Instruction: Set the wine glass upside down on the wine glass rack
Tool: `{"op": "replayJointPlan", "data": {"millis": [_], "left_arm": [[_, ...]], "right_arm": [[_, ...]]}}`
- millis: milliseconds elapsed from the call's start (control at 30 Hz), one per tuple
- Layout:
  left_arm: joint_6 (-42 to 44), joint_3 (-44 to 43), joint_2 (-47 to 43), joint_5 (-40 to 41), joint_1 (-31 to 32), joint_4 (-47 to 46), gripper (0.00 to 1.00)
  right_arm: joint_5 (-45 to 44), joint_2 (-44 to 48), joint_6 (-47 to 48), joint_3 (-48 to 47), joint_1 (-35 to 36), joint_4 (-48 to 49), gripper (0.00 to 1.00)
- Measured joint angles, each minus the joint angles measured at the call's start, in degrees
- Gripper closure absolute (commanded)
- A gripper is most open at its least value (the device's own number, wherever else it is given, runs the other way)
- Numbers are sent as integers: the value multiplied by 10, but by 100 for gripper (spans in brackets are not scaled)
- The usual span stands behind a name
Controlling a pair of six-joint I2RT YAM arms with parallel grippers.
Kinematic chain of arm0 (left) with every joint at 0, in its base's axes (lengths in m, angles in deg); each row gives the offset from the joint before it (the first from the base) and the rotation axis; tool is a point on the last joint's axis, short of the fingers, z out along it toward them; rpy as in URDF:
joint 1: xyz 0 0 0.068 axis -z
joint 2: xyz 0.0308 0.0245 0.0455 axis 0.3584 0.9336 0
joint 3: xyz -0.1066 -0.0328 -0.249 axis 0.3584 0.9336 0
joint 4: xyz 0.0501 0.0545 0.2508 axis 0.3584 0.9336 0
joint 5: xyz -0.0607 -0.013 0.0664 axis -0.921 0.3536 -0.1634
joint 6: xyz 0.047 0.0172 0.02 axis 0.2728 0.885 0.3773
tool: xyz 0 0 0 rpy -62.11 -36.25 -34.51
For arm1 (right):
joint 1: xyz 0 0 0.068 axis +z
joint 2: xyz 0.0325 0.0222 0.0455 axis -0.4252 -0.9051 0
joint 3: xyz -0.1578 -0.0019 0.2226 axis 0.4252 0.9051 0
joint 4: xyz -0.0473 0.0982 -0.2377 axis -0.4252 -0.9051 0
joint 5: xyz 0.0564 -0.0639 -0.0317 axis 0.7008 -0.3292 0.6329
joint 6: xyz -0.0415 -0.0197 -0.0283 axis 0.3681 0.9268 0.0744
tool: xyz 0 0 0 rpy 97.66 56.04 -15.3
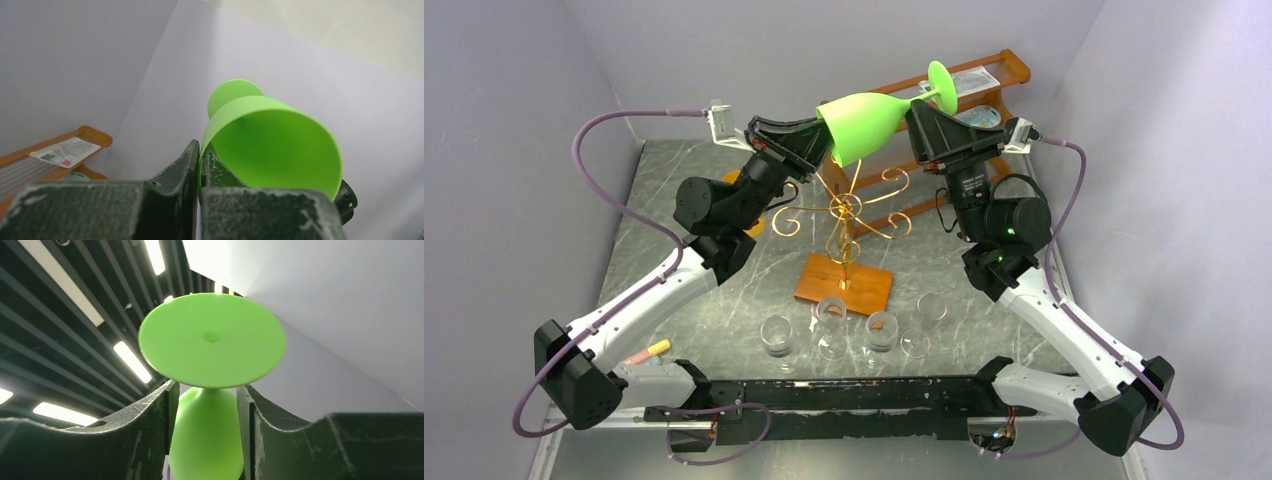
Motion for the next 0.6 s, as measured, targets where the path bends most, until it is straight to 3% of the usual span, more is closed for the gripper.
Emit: {"op": "replayJointPlan", "data": {"millis": [133,367,467,533,567,600], "left_arm": [[0,6,0,-1,0,0,95],[0,11,-2,-15,1,-7,95],[0,17,-3,-21,1,-13,95],[0,20,-4,-23,0,-18,94],[0,22,-5,-23,0,-20,89],[0,25,-7,-23,0,-22,82]], "right_arm": [[8,0,7,9,3,33,50],[9,-7,7,1,4,33,65],[9,-14,5,-4,6,27,76],[9,-18,5,-6,7,25,92],[10,-18,7,-7,7,24,100],[9,-18,8,-8,7,23,100]]}}
